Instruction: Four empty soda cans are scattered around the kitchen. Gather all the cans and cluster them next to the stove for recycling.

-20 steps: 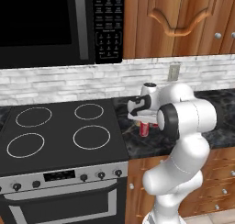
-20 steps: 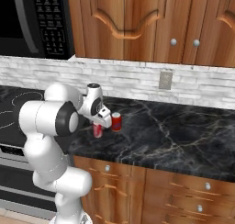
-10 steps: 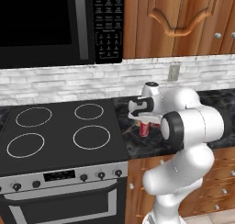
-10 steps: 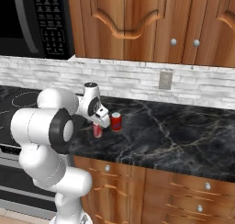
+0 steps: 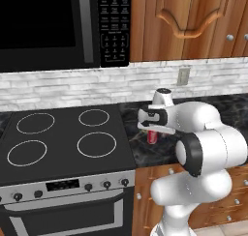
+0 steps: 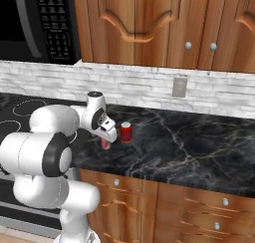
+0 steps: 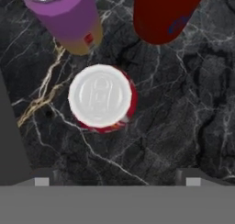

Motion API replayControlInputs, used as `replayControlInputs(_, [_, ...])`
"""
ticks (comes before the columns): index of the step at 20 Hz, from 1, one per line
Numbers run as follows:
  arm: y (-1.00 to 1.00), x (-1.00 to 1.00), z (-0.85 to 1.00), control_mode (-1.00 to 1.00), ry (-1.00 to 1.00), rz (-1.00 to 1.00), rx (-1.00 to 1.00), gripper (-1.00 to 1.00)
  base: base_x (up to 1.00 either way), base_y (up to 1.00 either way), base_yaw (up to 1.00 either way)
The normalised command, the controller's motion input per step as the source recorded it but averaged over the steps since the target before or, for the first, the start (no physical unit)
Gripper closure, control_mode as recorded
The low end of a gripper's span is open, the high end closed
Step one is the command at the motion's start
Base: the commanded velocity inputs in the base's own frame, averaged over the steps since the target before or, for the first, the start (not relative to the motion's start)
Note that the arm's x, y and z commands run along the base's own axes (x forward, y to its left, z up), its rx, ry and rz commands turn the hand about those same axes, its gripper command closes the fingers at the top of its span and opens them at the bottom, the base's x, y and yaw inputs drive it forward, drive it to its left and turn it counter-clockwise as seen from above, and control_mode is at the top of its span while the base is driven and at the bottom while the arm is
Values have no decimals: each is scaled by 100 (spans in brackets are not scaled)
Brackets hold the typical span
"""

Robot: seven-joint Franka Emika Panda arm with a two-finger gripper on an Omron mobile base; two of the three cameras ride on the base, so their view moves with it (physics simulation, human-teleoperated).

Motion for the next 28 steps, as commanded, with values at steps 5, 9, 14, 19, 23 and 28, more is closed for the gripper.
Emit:
replayControlInputs(5, [2, -41, 5, -100, 0, 5, 0, -100, 0, 0, 0])
replayControlInputs(9, [6, -43, 0, -100, -2, 7, 0, -100, 0, 0, 0])
replayControlInputs(14, [4, -40, 4, -100, -3, 7, 0, -100, 0, 0, 0])
replayControlInputs(19, [5, -39, 5, -100, -7, 8, 0, -100, 0, 0, 0])
replayControlInputs(23, [7, -33, 6, -100, -6, 7, 0, -100, 0, 0, 0])
replayControlInputs(28, [10, -30, 15, -100, -5, 6, 0, -100, 0, 0, 0])
